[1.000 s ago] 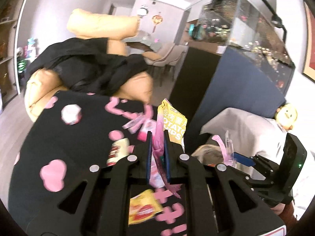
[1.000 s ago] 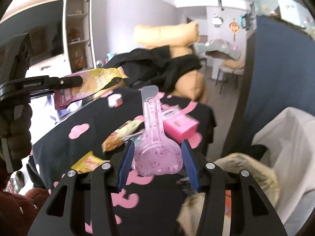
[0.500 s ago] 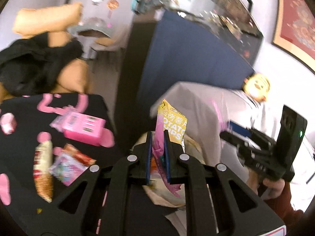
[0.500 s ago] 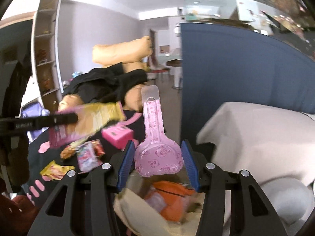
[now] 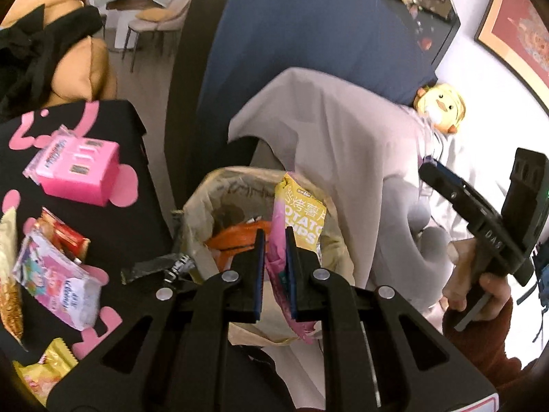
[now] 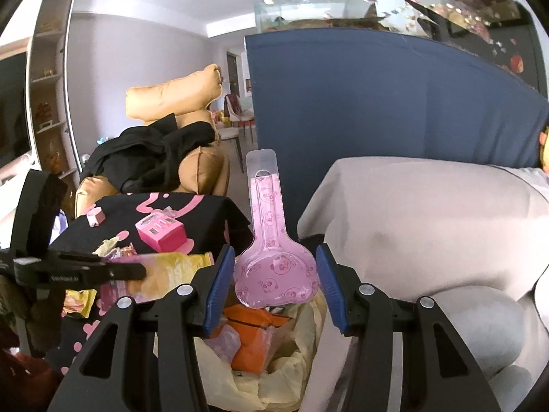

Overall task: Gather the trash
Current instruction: 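Drop the pink toy into the trash bag with the right tool while the left tool drops the snack packets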

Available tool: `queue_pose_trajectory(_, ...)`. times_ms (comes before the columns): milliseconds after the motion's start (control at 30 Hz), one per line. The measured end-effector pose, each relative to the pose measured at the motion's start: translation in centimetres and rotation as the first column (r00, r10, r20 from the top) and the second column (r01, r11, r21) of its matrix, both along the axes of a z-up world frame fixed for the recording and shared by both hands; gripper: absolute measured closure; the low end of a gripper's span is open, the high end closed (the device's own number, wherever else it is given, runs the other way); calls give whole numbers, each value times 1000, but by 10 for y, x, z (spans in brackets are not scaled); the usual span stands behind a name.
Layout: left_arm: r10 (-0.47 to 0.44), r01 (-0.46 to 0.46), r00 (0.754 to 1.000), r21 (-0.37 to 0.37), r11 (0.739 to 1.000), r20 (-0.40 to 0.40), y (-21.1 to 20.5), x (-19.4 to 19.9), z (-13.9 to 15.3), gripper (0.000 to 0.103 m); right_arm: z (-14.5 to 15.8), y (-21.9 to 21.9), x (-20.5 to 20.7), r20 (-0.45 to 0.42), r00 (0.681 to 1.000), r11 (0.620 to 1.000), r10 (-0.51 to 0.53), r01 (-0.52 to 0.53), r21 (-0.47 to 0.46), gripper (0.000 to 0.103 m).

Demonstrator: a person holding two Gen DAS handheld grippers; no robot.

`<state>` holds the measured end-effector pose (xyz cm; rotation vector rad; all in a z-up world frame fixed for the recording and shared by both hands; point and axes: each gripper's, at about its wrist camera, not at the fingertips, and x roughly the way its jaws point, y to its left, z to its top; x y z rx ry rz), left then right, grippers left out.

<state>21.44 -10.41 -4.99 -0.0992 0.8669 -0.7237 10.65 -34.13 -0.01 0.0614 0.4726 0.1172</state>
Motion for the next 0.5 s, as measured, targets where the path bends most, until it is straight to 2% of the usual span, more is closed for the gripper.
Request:
queue_pose_trajectory(233, -46, 46, 998, -8, 999, -39, -32, 27, -14, 93, -6, 0, 8, -17, 1000, 1000, -4, 5, 4, 56)
queue_pose_trajectory(267, -64, 64, 997, -11, 998, -49, -37, 31, -18, 85, -6, -1, 9, -20, 1000, 1000, -5, 5, 6, 56)
queue_pose_trajectory(300, -71, 71, 996, -3, 997, -57, -42, 37, -23, 68, -8, -1, 11, -26, 1000, 1000, -5, 6, 11, 56)
queue_pose_trajectory(333, -52, 53, 997, 10, 999, -55, -44, 42, -28, 61, -9, 0, 13, -31, 999, 1000, -5, 5, 13, 56)
queue_pose_trajectory(367, -40, 41, 998, 14, 999, -53, -44, 44, -29, 57, -12, 0, 15, -40, 999, 1000, -3, 4, 17, 56)
queue_pose_trajectory(500, 44, -42, 998, 35, 999, -46, -19, 47, -30, 55, -25, 6, 24, -74, 997, 999, 19, -16, 32, 56)
